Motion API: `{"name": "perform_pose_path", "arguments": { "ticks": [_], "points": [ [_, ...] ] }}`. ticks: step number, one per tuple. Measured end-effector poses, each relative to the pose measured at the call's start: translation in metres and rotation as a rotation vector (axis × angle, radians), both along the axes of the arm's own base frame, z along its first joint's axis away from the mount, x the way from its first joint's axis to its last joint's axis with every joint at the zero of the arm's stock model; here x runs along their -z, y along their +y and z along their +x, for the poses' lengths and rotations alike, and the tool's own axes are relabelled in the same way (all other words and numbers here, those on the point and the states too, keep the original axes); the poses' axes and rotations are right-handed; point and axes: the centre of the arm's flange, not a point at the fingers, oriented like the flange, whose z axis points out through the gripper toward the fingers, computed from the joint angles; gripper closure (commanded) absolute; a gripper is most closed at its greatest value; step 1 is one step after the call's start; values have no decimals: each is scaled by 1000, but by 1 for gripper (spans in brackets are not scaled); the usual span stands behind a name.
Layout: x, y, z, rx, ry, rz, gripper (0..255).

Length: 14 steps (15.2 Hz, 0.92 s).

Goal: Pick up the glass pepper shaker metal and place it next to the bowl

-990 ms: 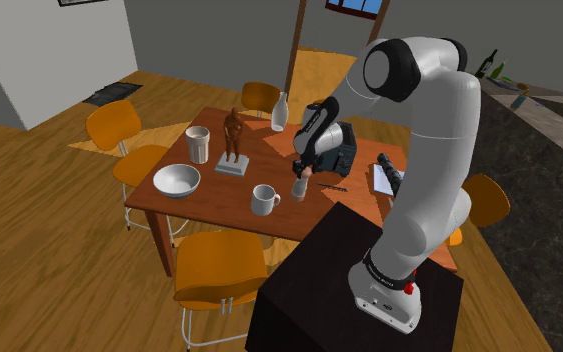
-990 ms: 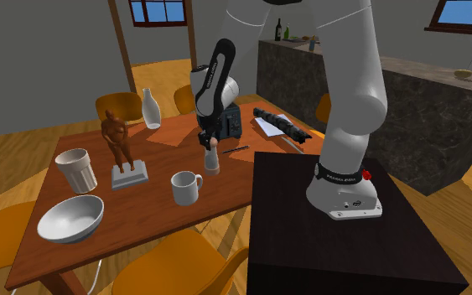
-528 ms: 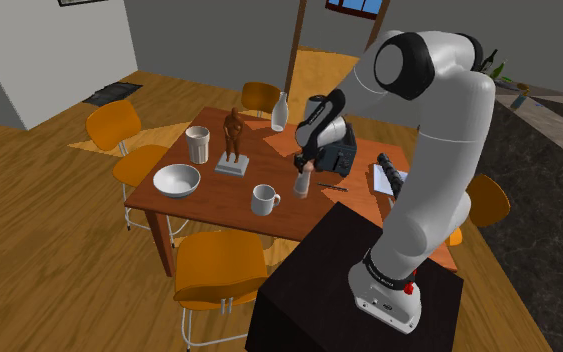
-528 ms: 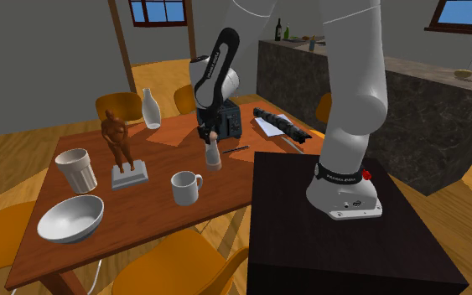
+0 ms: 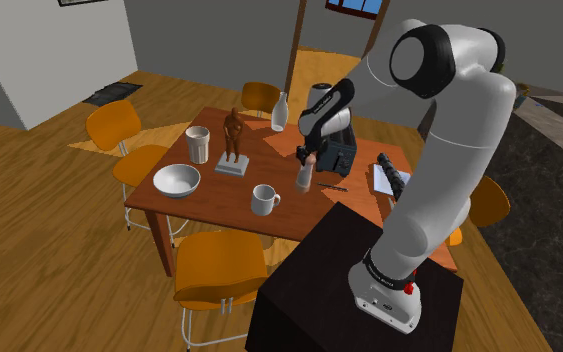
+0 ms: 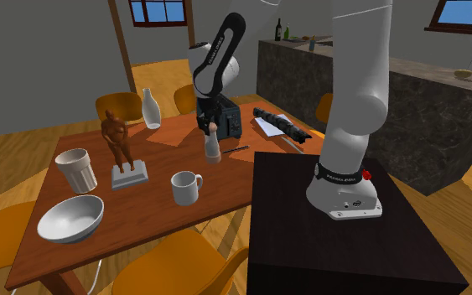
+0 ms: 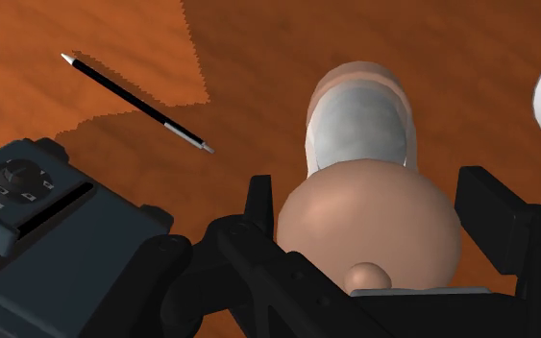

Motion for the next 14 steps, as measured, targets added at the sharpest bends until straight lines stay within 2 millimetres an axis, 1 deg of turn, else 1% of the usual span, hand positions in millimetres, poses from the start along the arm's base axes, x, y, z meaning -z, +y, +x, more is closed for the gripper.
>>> {"name": "perform_pose_path", "arguments": {
  "ticks": [14],
  "points": [
    [-71,0,-1,0,0,0,255]
  ]
}}
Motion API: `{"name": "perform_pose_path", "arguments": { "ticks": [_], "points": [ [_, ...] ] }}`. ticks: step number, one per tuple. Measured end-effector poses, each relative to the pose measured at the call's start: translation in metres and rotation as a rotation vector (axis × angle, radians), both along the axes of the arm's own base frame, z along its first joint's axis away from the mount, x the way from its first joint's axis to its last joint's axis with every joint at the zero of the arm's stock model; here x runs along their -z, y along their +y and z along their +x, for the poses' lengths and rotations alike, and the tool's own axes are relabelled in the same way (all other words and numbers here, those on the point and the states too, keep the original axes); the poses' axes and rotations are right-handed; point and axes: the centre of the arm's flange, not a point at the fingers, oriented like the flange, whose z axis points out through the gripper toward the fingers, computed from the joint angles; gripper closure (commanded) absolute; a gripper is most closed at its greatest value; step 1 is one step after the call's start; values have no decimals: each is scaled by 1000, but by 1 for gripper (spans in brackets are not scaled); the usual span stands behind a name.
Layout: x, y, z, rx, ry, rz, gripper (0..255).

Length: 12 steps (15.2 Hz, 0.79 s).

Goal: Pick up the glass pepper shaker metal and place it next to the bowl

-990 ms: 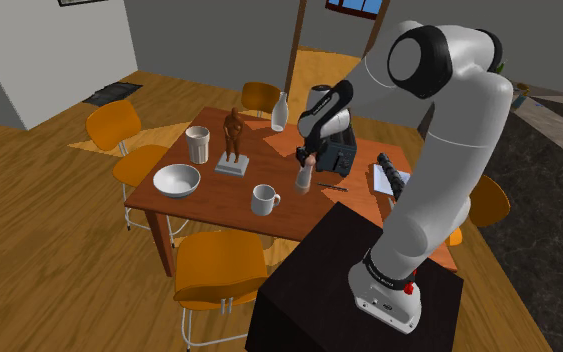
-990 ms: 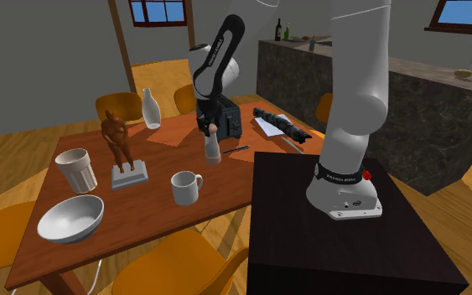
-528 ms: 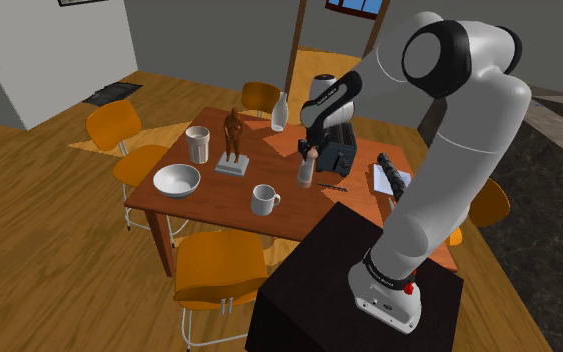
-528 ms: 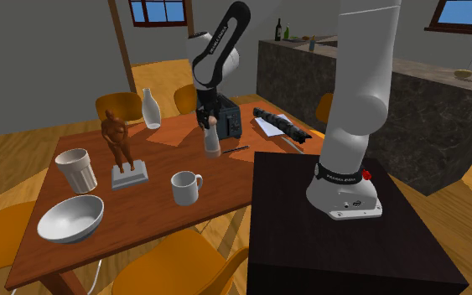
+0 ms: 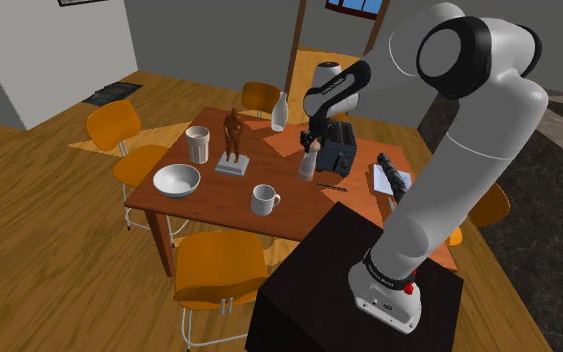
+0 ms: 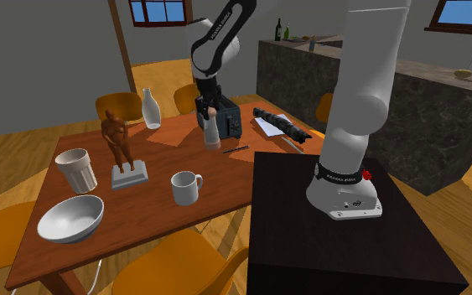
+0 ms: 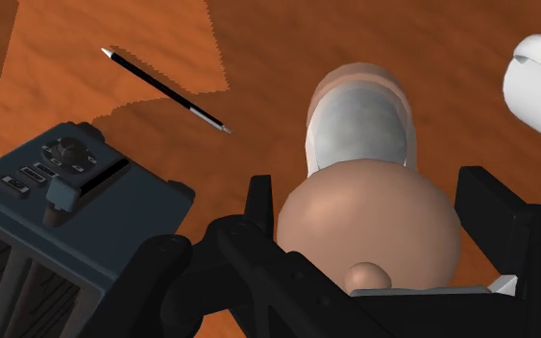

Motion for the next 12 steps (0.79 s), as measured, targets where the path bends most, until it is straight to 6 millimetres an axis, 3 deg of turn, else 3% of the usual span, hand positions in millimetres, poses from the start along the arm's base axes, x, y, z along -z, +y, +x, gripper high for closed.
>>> {"name": "perform_pose_path", "arguments": {
  "ticks": [12],
  "points": [
    [-65,1,-1,0,0,0,255]
  ]
}}
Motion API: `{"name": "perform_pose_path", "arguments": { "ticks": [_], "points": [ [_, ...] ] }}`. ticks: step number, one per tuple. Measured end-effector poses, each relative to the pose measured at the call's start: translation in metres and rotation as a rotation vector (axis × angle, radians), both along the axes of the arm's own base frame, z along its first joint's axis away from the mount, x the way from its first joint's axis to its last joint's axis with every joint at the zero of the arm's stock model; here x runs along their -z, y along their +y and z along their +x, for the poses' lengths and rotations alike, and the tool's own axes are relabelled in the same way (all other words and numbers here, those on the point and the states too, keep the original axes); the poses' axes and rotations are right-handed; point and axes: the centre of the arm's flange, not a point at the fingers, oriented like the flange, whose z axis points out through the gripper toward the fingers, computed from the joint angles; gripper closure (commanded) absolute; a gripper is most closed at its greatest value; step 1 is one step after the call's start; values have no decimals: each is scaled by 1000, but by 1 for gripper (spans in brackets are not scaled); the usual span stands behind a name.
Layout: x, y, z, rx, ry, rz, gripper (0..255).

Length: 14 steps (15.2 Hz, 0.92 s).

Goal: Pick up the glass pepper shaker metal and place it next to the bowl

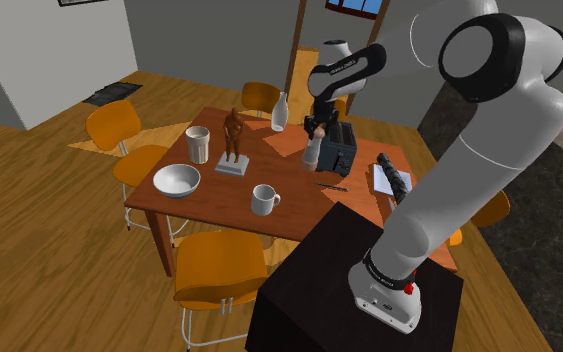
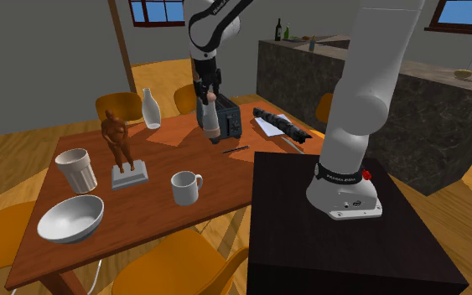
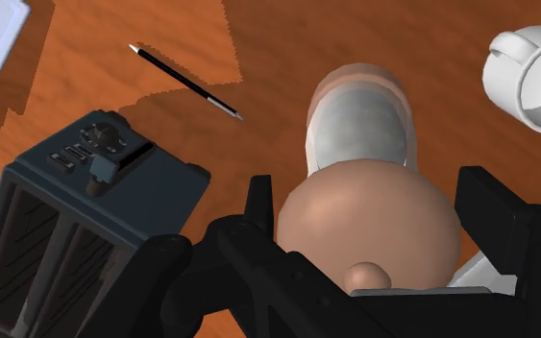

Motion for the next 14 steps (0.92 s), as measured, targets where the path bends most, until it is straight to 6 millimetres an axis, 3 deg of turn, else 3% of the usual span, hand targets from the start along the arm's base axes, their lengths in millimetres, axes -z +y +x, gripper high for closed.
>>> {"name": "perform_pose_path", "arguments": {
  "ticks": [9,14],
  "points": [
    [-47,0,3,0,0,0,255],
    [-51,48,32,-1,0,0,255]
  ]
}}
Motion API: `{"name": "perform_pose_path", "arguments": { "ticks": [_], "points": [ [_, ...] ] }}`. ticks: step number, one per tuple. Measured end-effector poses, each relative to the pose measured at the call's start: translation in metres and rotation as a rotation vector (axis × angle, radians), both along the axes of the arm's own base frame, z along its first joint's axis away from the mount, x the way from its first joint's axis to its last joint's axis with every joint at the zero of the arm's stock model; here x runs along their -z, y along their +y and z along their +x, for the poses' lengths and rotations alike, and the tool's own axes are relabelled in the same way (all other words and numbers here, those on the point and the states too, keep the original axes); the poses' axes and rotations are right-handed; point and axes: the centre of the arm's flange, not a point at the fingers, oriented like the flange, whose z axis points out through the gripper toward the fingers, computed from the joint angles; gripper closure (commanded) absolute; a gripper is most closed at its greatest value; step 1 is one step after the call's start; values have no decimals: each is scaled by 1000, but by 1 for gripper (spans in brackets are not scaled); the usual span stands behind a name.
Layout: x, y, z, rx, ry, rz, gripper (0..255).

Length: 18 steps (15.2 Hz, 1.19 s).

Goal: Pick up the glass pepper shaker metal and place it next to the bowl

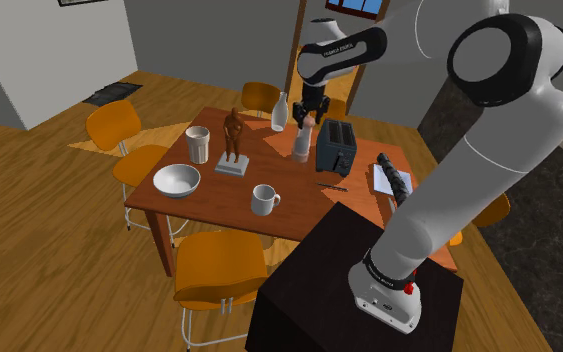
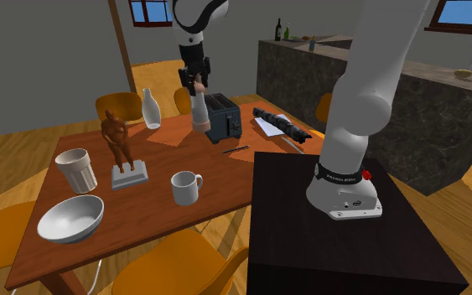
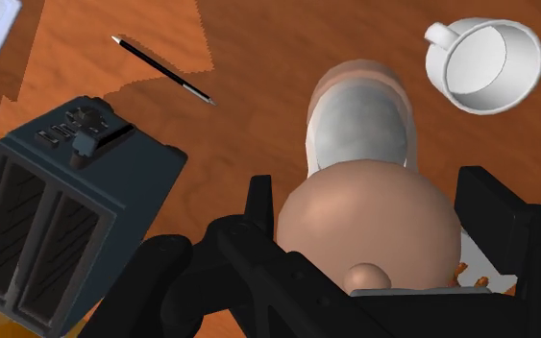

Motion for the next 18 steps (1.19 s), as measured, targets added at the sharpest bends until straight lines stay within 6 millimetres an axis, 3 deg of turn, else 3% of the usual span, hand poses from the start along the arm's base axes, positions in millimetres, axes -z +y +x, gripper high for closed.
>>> {"name": "perform_pose_path", "arguments": {
  "ticks": [18],
  "points": [
    [-2,204,115,0,0,0,255]
  ]
}}
